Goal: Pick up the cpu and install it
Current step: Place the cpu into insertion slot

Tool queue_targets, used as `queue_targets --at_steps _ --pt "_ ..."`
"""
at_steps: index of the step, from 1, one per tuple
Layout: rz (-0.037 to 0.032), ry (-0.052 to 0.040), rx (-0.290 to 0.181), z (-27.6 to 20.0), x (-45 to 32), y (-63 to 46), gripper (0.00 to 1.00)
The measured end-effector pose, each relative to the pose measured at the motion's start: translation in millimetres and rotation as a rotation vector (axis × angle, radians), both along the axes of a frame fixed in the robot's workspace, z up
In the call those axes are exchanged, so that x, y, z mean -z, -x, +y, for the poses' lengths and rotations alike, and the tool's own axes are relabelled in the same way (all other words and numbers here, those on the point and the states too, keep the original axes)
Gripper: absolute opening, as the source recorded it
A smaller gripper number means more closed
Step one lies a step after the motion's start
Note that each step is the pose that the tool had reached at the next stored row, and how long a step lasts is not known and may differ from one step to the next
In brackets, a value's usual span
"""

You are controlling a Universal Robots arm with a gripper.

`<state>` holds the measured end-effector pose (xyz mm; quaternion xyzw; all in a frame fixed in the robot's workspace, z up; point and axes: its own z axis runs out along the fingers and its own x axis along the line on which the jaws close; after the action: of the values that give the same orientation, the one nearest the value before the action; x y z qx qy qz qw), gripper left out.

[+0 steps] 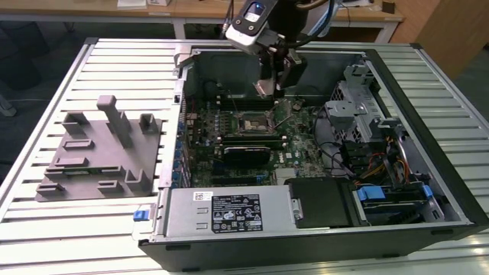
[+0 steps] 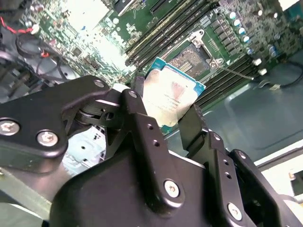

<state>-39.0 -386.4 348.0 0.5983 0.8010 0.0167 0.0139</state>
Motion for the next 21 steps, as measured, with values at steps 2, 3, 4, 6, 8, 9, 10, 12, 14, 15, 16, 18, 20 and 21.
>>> queue_targets --at_steps 2,3,4,6,8,9,10,12,14,15,16,18,20,21 --pt "0.0 0.0 0.03 0.0 0.2 0.0 0.54" --pt "0.0 0.0 0.044 0.0 0.3 0.0 0.54" --pt "0.0 0.0 0.059 0.0 0.4 0.0 0.54" --pt "0.0 0.0 0.087 0.0 0.5 0.0 0.54" --pt "0.0 0.0 0.117 0.0 0.7 0.0 0.54" --pt "0.0 0.0 0.131 0.0 0.8 0.0 0.54" --pt "0.0 0.0 0.145 0.0 0.9 0.0 0.54" --pt "0.0 0.0 0.174 0.0 1.0 0.0 0.54" --pt "0.0 0.0 0.203 0.0 1.2 0.0 0.54" --pt "0.0 0.0 0.218 0.0 1.3 0.0 0.54" --pt "0.0 0.0 0.232 0.0 1.4 0.0 0.54" --pt "0.0 -0.0001 0.262 0.0 1.6 0.0 0.54" --pt "0.0 0.0 0.289 0.0 1.7 0.0 0.54" --pt "0.0 0.0 0.303 0.0 1.8 0.0 0.54"
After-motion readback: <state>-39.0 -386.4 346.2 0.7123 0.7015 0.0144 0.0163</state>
